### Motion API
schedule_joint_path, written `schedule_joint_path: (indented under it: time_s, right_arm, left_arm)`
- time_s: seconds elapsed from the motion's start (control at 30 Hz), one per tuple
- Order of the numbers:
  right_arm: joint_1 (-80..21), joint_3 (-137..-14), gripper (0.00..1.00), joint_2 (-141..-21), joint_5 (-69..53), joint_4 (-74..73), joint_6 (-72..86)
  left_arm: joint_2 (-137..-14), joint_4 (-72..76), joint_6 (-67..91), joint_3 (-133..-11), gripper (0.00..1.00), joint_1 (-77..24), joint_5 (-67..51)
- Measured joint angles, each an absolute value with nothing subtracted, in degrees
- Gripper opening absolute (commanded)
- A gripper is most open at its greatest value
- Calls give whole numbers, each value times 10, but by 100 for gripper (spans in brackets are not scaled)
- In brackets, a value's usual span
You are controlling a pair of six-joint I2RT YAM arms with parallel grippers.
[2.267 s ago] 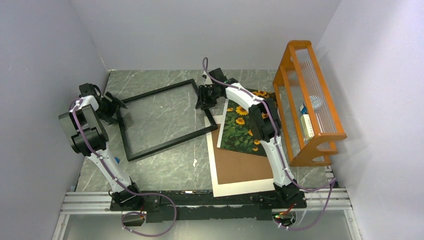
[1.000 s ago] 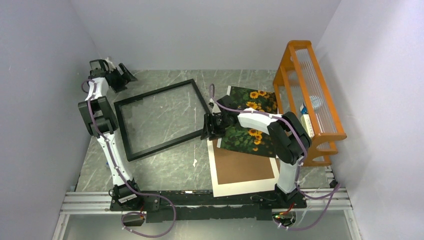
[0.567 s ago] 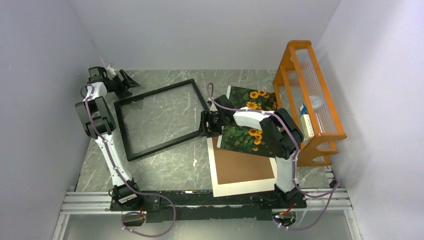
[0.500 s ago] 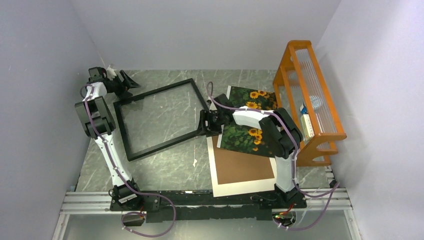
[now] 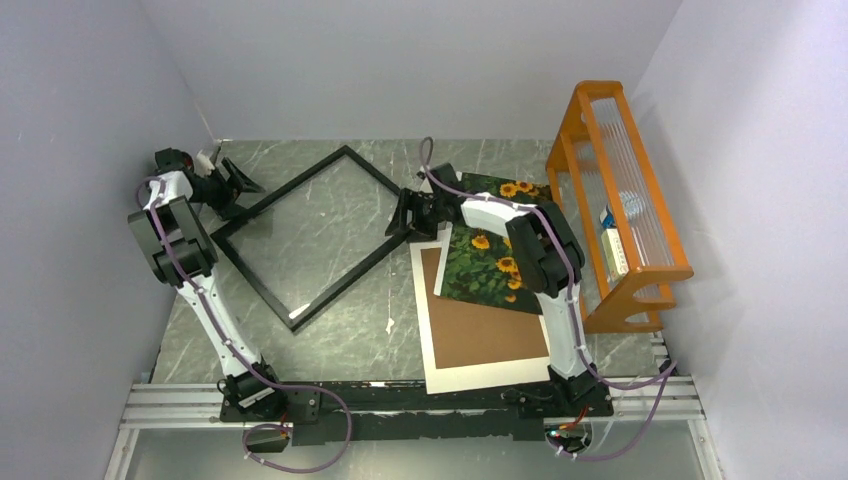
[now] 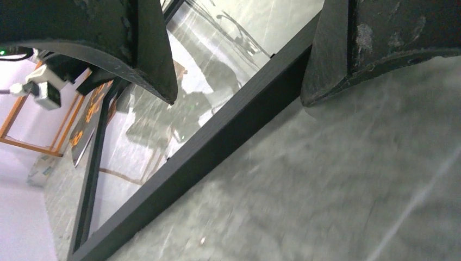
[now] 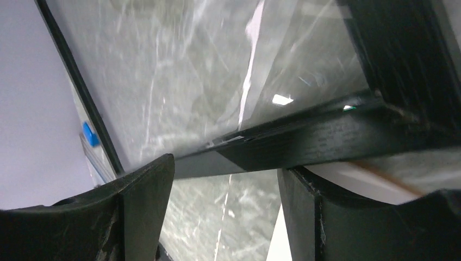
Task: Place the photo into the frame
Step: Adjust the photo frame at the center of the board.
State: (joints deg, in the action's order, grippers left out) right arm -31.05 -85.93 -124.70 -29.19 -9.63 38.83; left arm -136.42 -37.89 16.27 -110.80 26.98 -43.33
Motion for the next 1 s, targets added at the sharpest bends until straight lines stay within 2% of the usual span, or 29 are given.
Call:
schedule_joint_path:
  time_s: [0.33,0.6,0.8,1.0]
  right_arm:
    - [-259,-988,69,-1333,-285,-91,397]
    - [-257,-1049,68,-1374,-278,-86,399]
    - [-263,-1060,69,-1377,-271,-91,397]
    - [-265,-1122,73,-1380,-237,-161,390]
  left_arm:
    - [-1256,-406,185,-944,88,273,-390]
    - [-1171,-428,229,-833,88,272,-324]
    - [-1127,-440,246,-801,90,272,-294]
    - [-1109,-476,262,-796,91,279,-254]
